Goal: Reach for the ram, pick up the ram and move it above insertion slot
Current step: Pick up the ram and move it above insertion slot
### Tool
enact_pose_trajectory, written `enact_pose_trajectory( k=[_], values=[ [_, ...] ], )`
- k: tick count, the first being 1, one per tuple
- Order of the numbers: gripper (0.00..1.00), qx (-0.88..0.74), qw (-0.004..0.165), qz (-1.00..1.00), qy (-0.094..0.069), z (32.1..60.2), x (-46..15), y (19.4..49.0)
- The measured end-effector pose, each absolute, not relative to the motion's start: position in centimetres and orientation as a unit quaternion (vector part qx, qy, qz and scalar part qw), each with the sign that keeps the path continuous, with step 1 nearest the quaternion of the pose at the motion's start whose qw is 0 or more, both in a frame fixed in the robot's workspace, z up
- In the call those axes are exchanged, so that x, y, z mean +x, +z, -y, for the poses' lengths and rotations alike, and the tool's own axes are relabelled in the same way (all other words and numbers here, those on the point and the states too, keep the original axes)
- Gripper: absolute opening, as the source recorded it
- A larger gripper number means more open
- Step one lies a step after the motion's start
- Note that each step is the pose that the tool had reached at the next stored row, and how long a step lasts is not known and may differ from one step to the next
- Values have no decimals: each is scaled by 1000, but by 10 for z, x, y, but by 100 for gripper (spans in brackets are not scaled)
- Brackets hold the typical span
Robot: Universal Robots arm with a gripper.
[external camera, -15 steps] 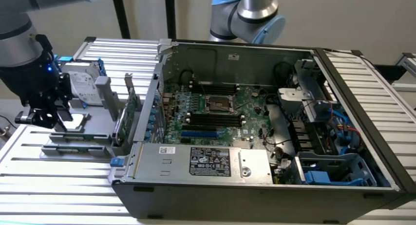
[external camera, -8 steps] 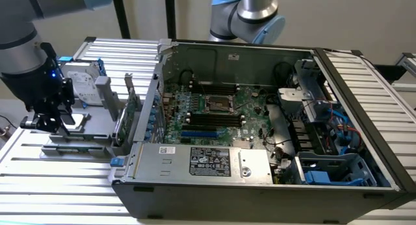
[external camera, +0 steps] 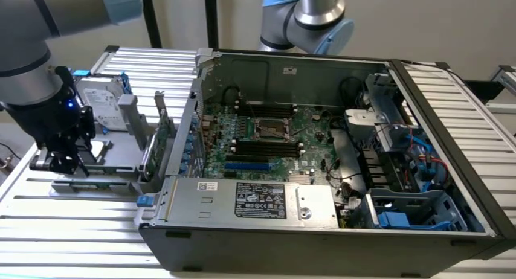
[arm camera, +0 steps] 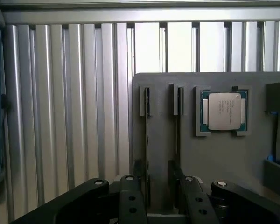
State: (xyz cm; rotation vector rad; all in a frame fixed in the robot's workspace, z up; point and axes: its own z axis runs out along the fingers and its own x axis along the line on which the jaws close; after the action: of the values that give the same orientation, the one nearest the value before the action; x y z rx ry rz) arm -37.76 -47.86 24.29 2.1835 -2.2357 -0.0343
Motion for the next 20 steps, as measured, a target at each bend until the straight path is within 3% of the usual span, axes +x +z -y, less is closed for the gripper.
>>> enact_pose_trajectory(
  k=[20],
  values=[
    [36,707,8,708,-12,484,-373,209]
  ],
)
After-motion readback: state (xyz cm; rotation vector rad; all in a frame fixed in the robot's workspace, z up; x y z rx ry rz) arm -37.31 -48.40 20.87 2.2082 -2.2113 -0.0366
